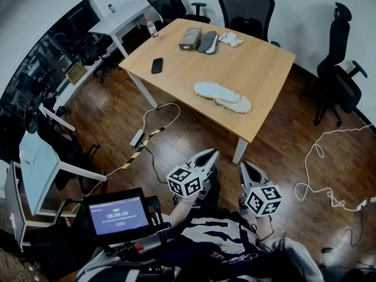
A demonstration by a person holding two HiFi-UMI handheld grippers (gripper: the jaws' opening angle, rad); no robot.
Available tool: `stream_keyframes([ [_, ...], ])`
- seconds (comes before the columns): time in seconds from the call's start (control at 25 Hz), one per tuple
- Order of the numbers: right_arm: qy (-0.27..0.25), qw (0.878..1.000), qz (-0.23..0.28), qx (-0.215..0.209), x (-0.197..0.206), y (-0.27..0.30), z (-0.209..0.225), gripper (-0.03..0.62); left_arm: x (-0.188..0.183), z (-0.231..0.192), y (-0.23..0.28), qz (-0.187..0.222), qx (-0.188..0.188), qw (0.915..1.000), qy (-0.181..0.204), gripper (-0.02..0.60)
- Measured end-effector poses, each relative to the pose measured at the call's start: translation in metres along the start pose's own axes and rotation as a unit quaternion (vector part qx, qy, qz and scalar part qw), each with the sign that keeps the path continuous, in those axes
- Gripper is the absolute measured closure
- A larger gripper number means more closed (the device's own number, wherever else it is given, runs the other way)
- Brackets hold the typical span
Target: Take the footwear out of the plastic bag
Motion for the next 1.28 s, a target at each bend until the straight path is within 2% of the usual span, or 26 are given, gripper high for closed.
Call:
stream_keyframes([
  [0.28,-0.002,1.0,0.008,0.021,-0.015,0.088,0.031,0.606,-0.025,-0.082,0.057,-0.01,0.004,0.9998,-0.016,0.574],
  [0.44,-0.001,0.999,0.016,0.036,-0.028,0.148,0.042,0.606,-0.048,-0.139,0.093,-0.018,0.008,0.9993,-0.032,0.546],
  [0.56,-0.001,0.999,0.018,0.047,-0.029,0.184,0.046,0.606,-0.061,-0.179,0.106,-0.01,-0.008,0.9985,-0.054,0.544],
  [0.72,0.002,0.997,0.01,0.075,-0.037,0.241,0.051,0.606,-0.079,-0.246,0.129,-0.019,-0.039,0.9946,-0.094,0.47],
  [0.8,0.004,0.995,0.003,0.095,-0.035,0.257,0.056,0.606,-0.079,-0.271,0.138,-0.033,-0.048,0.9923,-0.109,0.445],
  [0.92,0.004,0.993,-0.008,0.119,-0.032,0.273,0.066,0.606,-0.073,-0.298,0.147,-0.052,-0.06,0.9887,-0.128,0.445],
  [1.24,0.006,0.984,-0.047,0.17,-0.03,0.298,0.101,0.606,-0.046,-0.334,0.161,-0.096,-0.092,0.9756,-0.174,0.443],
  [1.28,0.003,0.983,-0.054,0.173,-0.03,0.302,0.108,0.606,-0.044,-0.337,0.162,-0.101,-0.097,0.9741,-0.178,0.429],
])
Point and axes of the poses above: the fingertips, and each gripper's own axes: y forward along the fingers, z to its right, x out of its underside, the point moved 7 cm from there along -y, backward along the fingers, and after that the axes turned 12 degrees about z, right-handed, at the moved point
